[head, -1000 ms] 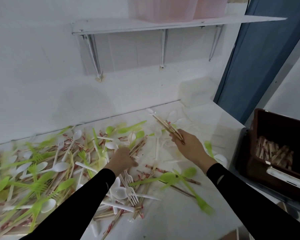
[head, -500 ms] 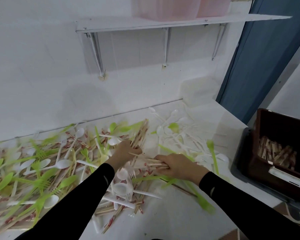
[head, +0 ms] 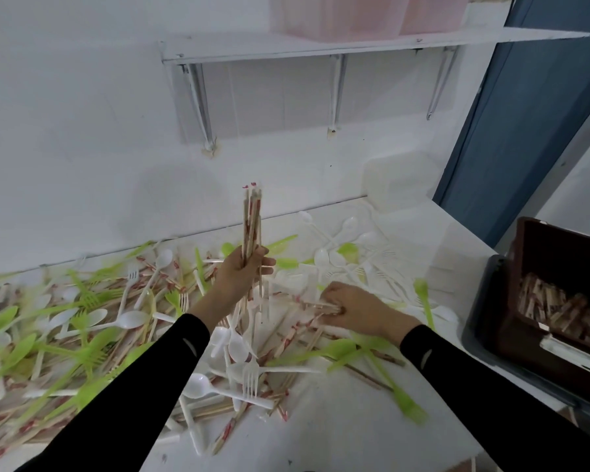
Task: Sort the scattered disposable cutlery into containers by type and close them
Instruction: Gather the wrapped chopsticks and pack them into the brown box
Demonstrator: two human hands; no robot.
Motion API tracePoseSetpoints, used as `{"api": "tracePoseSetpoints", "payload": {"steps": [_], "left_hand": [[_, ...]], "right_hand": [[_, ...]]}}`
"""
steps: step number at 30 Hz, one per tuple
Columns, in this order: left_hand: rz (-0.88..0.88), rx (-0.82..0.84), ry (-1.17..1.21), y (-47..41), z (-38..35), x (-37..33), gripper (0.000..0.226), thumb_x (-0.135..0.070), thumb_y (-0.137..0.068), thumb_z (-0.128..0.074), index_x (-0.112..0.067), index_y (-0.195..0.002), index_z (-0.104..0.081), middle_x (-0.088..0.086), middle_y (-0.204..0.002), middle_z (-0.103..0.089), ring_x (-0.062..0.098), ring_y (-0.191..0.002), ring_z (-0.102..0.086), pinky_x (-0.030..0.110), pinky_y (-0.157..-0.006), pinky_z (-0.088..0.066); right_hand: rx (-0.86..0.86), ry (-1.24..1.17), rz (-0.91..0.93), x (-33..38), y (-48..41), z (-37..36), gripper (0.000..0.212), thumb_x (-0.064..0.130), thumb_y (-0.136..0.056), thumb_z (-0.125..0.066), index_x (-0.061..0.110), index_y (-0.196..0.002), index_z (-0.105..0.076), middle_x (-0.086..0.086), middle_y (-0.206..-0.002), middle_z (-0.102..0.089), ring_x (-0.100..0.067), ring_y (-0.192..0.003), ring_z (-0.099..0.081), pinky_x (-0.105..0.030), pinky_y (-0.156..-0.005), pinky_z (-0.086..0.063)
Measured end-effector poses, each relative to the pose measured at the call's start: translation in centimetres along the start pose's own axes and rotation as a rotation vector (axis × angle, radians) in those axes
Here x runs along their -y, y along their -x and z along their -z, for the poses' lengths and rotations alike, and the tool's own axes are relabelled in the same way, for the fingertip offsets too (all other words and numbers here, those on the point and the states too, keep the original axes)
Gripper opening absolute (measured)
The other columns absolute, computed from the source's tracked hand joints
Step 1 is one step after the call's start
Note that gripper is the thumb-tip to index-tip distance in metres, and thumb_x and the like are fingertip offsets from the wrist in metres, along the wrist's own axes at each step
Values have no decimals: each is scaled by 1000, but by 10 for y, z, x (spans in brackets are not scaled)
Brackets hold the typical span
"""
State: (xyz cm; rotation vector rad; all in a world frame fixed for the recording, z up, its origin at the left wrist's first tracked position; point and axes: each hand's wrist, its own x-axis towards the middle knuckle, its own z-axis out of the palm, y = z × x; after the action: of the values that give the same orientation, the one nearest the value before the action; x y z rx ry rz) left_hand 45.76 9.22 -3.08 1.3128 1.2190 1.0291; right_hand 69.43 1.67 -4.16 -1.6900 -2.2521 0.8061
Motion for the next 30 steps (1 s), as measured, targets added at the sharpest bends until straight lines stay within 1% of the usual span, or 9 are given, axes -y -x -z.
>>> {"api": "tracePoseSetpoints", "payload": {"steps": [3,7,10,14,18,20,22,26,30], "left_hand": [[-69,-80,20,7,-2,11,23,-30,-99,-56,-7,-101,-59,2,-73,-64,14,-64,-62,31,-64,-53],[-90,6,-166,18,-13,27,19,-27,-94,-63,-11,-85,-57,0,-62,-57,8,-51,-55,23,-54,-50],[-56,125,-283,23,-25,41,17,-30,-95,-62,-15,-87,-60,-3,-70,-67,10,-58,-63,28,-61,-54],[-84,128,-530,18,-33,57,17,-29,-92,-65,-14,-86,-59,3,-73,-64,19,-67,-60,32,-63,-46],[-120,146,-802,15,-37,64,21,-24,-86,-71,-11,-79,-56,-4,-71,-49,15,-67,-48,21,-53,-27],[-49,150,-798,12,-38,68,17,-20,-87,-69,-9,-77,-60,1,-73,-57,17,-70,-55,20,-56,-39],[9,155,-777,8,-38,70,13,-17,-87,-67,-4,-84,-65,9,-82,-65,24,-78,-63,34,-67,-52],[-3,110,-680,8,-38,59,19,-13,-89,-61,-9,-76,-47,5,-68,-51,21,-60,-49,28,-52,-37],[-128,-68,-504,8,-32,36,18,-15,-95,-57,-10,-81,-46,9,-68,-52,18,-56,-48,29,-51,-39]], "right_hand": [[-80,-395,-78,5,12,26,33,35,-83,-77,11,-77,-55,-2,-69,-47,-10,-62,-45,-24,-58,-32],[-235,-766,-73,13,21,56,26,24,-90,-70,0,-101,-68,-2,-59,-47,-12,-46,-30,-26,-45,-23],[-483,-870,-33,26,23,67,20,16,-96,-60,-5,-97,-61,-7,-89,-74,-14,-45,-32,-28,-45,-24],[-576,-701,68,33,23,47,13,21,-95,-62,9,-98,-59,-12,-85,-69,-12,-65,-62,-22,-66,-47],[-328,-418,47,22,19,5,24,29,-93,-65,29,-74,-50,8,-61,-49,-6,-55,-42,-27,-57,-34],[-225,-232,13,16,15,-12,30,33,-95,-61,29,-70,-45,8,-61,-47,-7,-56,-44,-30,-57,-34],[-172,-111,-14,12,14,-20,21,37,-98,-55,26,-80,-52,8,-69,-55,-9,-61,-51,-29,-56,-36],[-247,-57,17,19,15,-9,16,35,-101,-47,29,-114,-53,14,-84,-70,2,-60,-54,-17,-52,-37],[-359,-29,71,22,8,3,23,28,-99,-48,34,-121,-48,8,-79,-64,-7,-76,-52,-27,-57,-37]]}}
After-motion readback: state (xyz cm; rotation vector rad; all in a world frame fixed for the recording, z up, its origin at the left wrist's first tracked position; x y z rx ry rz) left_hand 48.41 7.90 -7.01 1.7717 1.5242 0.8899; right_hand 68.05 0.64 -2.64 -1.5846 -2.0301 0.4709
